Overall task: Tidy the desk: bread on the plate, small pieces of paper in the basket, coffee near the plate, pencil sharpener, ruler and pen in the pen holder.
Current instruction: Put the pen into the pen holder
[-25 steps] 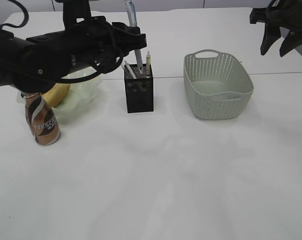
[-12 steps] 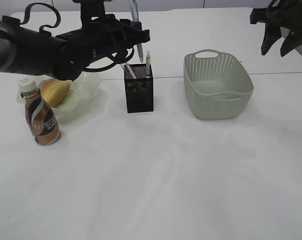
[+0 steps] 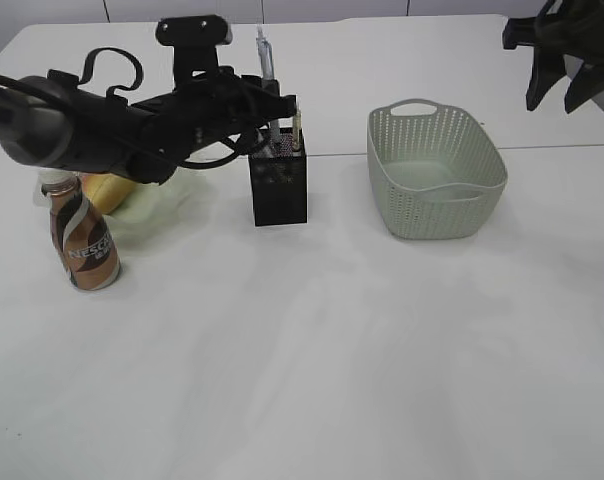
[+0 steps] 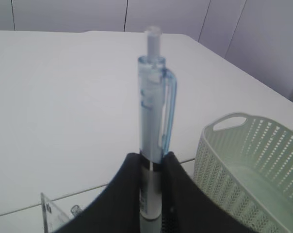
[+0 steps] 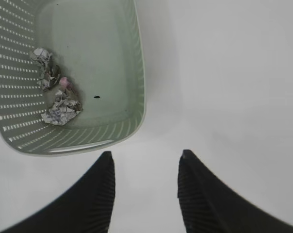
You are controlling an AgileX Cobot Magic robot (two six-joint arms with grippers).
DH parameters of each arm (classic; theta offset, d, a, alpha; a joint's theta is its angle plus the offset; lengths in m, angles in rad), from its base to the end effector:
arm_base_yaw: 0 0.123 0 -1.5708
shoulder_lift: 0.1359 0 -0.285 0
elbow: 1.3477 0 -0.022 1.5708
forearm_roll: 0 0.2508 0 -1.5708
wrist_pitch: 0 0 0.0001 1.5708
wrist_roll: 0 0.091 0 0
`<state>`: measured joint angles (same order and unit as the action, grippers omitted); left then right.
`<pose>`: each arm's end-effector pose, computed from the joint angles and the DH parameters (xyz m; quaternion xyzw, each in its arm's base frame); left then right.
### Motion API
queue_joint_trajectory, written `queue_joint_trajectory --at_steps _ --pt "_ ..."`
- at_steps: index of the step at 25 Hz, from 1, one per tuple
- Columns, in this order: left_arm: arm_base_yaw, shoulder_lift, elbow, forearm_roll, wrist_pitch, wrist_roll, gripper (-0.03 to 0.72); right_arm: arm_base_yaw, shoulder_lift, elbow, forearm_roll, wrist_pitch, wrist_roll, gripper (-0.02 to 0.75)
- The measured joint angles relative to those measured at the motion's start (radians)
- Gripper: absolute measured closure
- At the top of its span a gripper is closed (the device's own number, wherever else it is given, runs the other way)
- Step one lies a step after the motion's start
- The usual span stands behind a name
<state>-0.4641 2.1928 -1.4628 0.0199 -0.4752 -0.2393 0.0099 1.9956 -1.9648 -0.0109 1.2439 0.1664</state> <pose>0.4463 -0.2243 0.1820 0.0953 0.7579 -0.2202 0.6067 0.4346 0.0034 0.3160 0.0760 0.9787 0.0114 0.1902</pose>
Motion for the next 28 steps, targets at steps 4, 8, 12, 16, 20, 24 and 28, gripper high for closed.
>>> queue_joint_trajectory --at_steps 4,8,12,16,20,24,28 --pt "0.0 0.003 0.0 0.0 -0.004 0.0 0.538 0.0 0.0 0.0 -0.002 0.0 0.0 0.42" --pt "0.0 0.003 0.0 0.0 -0.006 0.0 0.266 0.0 0.0 0.0 -0.004 0.0 0.0 0.42" --pt "0.0 0.003 0.0 0.0 0.013 0.0 0.151 0.0 0.0 0.0 -0.004 0.0 0.0 0.42" --pt "0.0 -0.013 0.0 0.01 0.077 0.0 0.139 0.0 0.0 0.0 -0.004 0.0 0.0 0.42" --pt "0.0 -0.105 0.0 0.039 0.241 0.002 0.146 0.0 0.0 0.0 -0.004 0.0 -0.002 0.42" --pt "0.0 -0.231 0.0 0.046 0.485 0.002 0.157 0.0 0.0 0.0 -0.004 0.0 -0.016 0.42" --pt "0.0 -0.355 0.0 0.051 0.747 0.002 0.16 0.0 -0.002 0.0 0.019 0.0 -0.059 0.421"
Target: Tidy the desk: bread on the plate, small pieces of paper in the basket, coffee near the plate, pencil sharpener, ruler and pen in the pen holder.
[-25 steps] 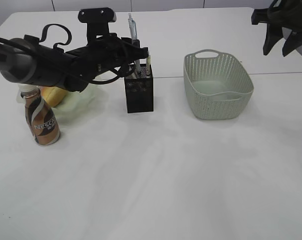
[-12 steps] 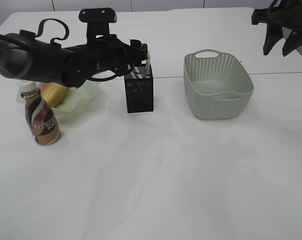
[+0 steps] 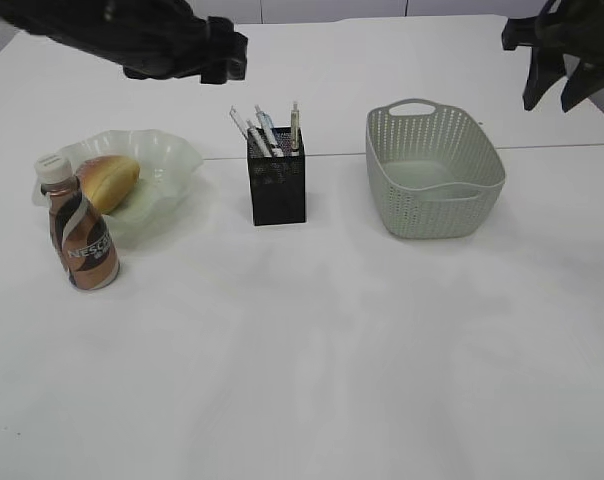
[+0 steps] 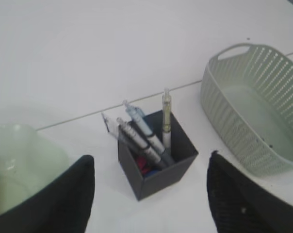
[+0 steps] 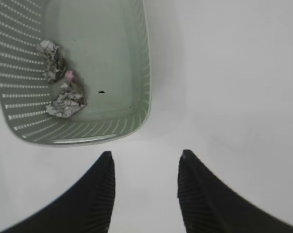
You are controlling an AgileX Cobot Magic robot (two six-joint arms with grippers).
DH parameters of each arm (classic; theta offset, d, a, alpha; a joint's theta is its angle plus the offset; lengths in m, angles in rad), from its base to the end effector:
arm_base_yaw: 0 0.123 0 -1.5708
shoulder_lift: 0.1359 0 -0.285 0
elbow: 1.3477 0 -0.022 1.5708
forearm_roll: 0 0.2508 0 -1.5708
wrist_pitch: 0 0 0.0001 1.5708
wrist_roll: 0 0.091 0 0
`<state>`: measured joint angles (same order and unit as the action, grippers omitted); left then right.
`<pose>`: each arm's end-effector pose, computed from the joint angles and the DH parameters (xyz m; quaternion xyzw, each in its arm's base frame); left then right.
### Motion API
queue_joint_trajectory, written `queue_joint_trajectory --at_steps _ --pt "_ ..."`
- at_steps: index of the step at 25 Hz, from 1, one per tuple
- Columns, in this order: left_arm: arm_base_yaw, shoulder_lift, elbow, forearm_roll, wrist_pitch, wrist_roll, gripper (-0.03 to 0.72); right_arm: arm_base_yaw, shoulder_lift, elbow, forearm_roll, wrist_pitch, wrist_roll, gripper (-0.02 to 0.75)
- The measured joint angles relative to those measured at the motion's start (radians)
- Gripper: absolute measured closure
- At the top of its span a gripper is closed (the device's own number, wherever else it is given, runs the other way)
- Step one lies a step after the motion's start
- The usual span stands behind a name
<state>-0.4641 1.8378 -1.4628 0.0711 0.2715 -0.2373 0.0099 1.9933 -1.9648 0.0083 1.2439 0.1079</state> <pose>0.3903 -0.1934 0.2868 0.1241 0.8658 -0.1429 0.4632 0.4342 0.0050 0.3170 0.0486 0.9803 0.0154 0.1910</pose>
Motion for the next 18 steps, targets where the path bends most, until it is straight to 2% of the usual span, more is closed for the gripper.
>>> queue_joint_trajectory --at_steps 7,14,18 --pt "0.0 -0.186 0.0 0.002 0.387 -0.03 0.16 0.0 -0.057 0.002 0.216 0.0 -0.14 0.421" --pt "0.0 -0.316 0.0 0.002 0.711 -0.092 0.16 0.0 -0.192 0.01 0.236 0.002 -0.158 0.421" --pt "0.0 -0.381 0.0 0.002 0.837 -0.103 0.167 0.0 -0.308 0.063 0.23 0.002 -0.161 0.421"
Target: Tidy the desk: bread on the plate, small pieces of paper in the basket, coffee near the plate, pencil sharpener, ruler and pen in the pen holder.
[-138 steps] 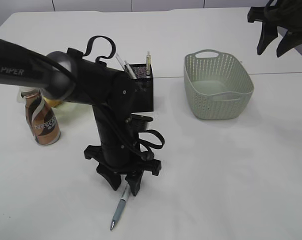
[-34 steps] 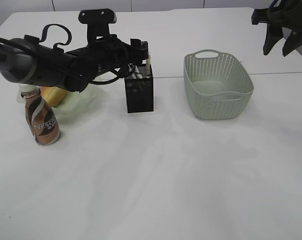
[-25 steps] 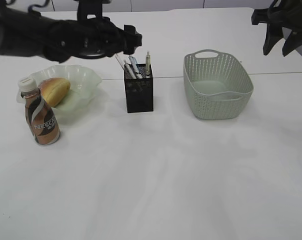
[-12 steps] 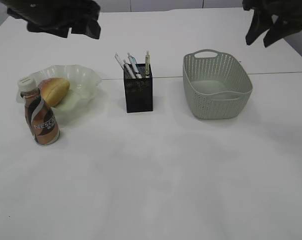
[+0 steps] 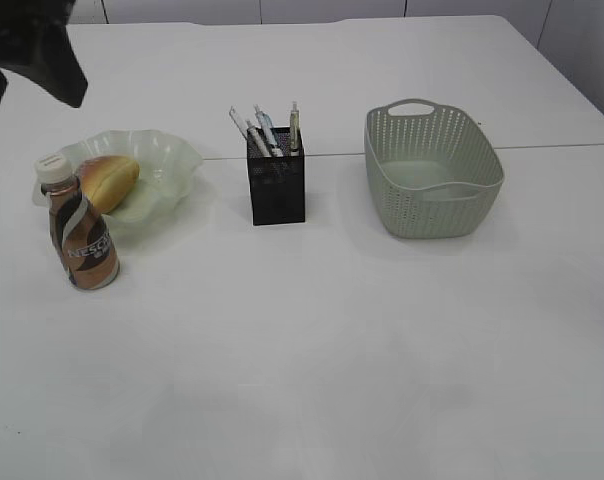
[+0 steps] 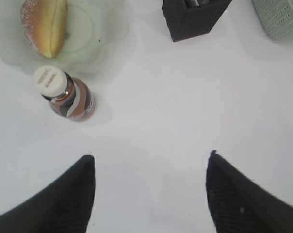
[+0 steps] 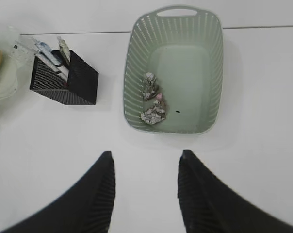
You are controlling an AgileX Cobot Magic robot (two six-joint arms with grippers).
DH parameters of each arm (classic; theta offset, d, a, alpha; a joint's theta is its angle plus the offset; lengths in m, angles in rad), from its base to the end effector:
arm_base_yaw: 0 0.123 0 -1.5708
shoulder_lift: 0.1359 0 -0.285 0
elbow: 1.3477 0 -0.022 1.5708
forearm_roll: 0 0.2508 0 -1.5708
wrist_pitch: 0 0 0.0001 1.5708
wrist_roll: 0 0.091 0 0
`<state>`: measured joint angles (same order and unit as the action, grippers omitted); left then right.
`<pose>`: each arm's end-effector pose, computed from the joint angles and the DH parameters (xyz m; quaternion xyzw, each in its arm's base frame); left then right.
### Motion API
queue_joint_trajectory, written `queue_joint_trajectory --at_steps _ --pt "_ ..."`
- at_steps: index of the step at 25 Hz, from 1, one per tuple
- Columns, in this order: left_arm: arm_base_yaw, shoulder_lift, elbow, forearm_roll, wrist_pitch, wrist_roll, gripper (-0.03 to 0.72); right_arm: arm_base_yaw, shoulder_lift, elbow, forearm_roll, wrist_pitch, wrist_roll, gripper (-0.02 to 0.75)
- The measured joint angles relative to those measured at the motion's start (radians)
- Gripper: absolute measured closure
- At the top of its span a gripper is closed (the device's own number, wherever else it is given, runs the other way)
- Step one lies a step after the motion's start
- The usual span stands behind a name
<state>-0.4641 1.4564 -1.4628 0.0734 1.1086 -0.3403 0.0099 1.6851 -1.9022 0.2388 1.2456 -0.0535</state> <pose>0.2724 -0.1297 0.3761 0.0662 0.9587 -0.0741 0.2664 0.3558 0.0239 0.4240 -0.0287 0.9437 0.1124 0.3099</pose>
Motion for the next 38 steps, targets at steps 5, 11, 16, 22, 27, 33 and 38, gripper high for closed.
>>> queue_joint_trajectory --at_steps 5,11,16,22,27,33,38 --pt "-0.002 -0.053 0.0 -0.003 0.119 -0.002 0.17 0.0 -0.221 0.215 -0.051 0.002 -0.002 0.421" --pt "-0.002 -0.136 0.0 -0.073 0.138 0.033 0.175 0.0 -0.606 0.6 -0.057 -0.053 -0.003 0.421" --pt "-0.002 -0.248 0.0 -0.121 0.146 0.087 0.191 0.0 -0.923 0.891 -0.057 -0.127 -0.003 0.421" --pt "-0.002 -0.458 0.111 -0.166 0.149 0.192 0.21 0.0 -1.186 1.026 -0.057 -0.154 -0.006 0.421" --pt "-0.002 -0.741 0.384 -0.17 0.103 0.222 0.212 0.002 -1.262 1.076 -0.057 -0.132 -0.03 0.421" --pt "-0.002 -1.093 0.671 -0.174 0.002 0.266 0.213 0.032 -1.414 1.189 -0.013 -0.123 -0.131 0.421" --pt "-0.002 -1.224 0.777 -0.182 0.004 0.304 0.213 0.033 -1.601 1.222 -0.01 -0.05 -0.158 0.421"
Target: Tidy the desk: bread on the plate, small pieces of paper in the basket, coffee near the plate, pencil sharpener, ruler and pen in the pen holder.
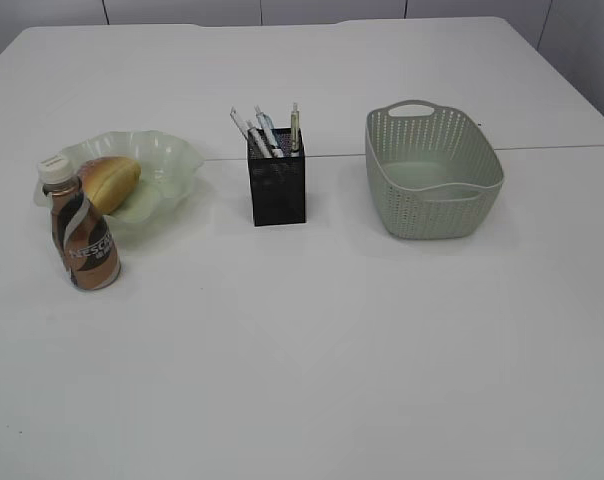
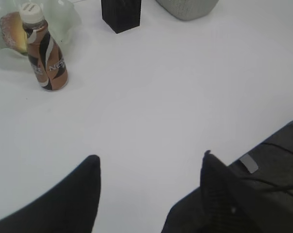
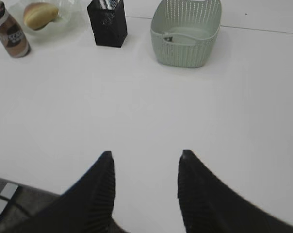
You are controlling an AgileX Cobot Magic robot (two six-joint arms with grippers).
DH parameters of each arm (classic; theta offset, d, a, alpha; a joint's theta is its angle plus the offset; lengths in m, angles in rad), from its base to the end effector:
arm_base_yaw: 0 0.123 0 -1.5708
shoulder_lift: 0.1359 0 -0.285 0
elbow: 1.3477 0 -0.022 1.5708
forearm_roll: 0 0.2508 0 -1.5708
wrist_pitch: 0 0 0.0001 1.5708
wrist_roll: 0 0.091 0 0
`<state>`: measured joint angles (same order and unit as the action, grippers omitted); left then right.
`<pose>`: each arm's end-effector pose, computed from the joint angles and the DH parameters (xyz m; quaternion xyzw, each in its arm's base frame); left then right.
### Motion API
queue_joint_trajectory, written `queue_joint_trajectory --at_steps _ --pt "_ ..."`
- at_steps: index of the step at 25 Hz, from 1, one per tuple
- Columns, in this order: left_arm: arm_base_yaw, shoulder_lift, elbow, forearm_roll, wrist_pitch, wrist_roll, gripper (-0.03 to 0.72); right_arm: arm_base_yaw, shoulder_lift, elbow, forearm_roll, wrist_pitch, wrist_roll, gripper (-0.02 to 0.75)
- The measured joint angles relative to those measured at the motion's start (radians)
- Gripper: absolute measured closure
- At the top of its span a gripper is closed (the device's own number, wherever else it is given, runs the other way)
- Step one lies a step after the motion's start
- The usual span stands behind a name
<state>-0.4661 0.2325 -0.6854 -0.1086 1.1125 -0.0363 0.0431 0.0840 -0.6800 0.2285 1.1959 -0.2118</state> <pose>0.0086 -0.0142 0.3245 0.1891 0.8560 -0.1713 0.4495 -0.0205 0.0183 0.3175 -0.1264 0.8485 0.0700 0.5091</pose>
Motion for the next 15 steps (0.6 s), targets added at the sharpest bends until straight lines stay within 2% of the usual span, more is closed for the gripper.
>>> queue_joint_trajectory --at_steps 4,10,15 --pt "0.0 -0.037 0.062 0.0 0.009 0.029 0.213 0.0 -0.093 0.035 -0.008 0.073 -0.018 0.421" --pt "0.0 -0.076 0.148 0.004 0.006 0.072 0.213 0.0 -0.102 0.09 -0.035 0.077 -0.034 0.421" --pt "0.0 -0.114 0.158 0.021 -0.009 0.082 0.213 0.0 -0.102 0.144 -0.041 0.073 -0.055 0.421"
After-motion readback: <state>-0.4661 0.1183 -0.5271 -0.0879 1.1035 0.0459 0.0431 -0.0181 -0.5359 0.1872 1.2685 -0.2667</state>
